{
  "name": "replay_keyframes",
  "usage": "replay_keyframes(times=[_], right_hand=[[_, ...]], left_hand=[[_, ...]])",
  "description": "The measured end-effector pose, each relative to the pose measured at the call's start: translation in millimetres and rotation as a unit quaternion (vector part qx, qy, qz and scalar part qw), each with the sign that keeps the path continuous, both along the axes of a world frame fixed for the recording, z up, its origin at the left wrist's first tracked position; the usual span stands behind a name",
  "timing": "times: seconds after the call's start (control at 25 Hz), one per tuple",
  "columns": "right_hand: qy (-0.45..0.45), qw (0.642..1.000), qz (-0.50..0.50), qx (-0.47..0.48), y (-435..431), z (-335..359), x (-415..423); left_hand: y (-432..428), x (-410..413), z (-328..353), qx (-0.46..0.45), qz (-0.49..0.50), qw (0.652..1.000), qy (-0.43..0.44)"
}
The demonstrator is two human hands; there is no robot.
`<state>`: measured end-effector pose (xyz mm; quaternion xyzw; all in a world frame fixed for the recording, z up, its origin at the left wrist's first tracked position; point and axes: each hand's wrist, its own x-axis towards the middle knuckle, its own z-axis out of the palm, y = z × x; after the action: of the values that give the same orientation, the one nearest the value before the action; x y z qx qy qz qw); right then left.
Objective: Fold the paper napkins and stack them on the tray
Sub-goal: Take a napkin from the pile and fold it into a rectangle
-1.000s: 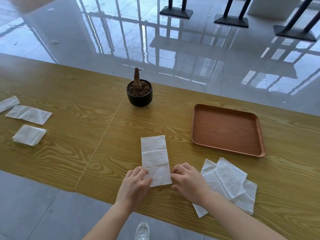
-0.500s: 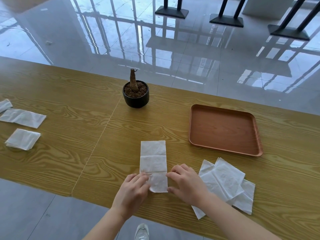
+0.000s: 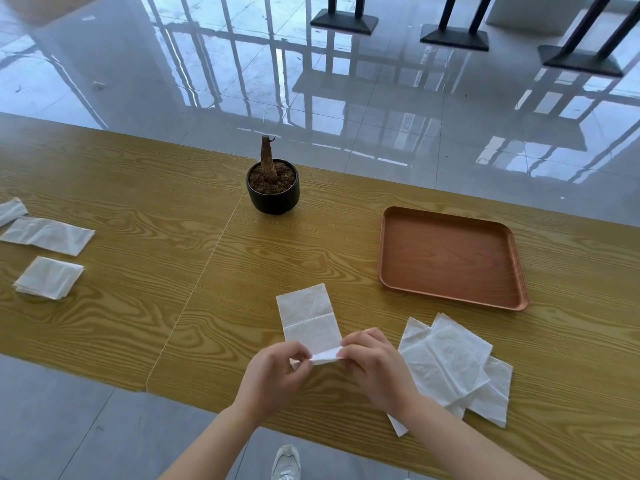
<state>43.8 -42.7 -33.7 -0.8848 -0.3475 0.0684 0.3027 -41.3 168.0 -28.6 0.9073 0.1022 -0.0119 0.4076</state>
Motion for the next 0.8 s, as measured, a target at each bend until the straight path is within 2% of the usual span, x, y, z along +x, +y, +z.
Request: replay_keyframes(times=[0.12, 0.2, 0.28, 0.48, 0.8], right_hand=[[0.074, 0.997, -0.032, 0.011, 1, 3, 5], [0.093, 0.995, -0.044, 0.015, 6, 5, 10], [0.113, 0.991, -0.07, 0.021, 17, 7, 18], [0.195, 0.969, -0.152, 0.009, 45, 1, 39], [0.187, 0.965, -0.184, -0.011, 47, -9, 41]], left_hand=[[1, -7, -2, -0.072, 0.027, 0.997, 0.004], [-3, -6, -3, -0.061, 0.048, 0.997, -0.029], [-6, -2, -8, -0.045, 0.112, 0.992, -0.045], [-8, 12, -13, -0.036, 0.225, 0.974, 0.004], [-4, 24, -15, -0.047, 0.258, 0.964, 0.035]])
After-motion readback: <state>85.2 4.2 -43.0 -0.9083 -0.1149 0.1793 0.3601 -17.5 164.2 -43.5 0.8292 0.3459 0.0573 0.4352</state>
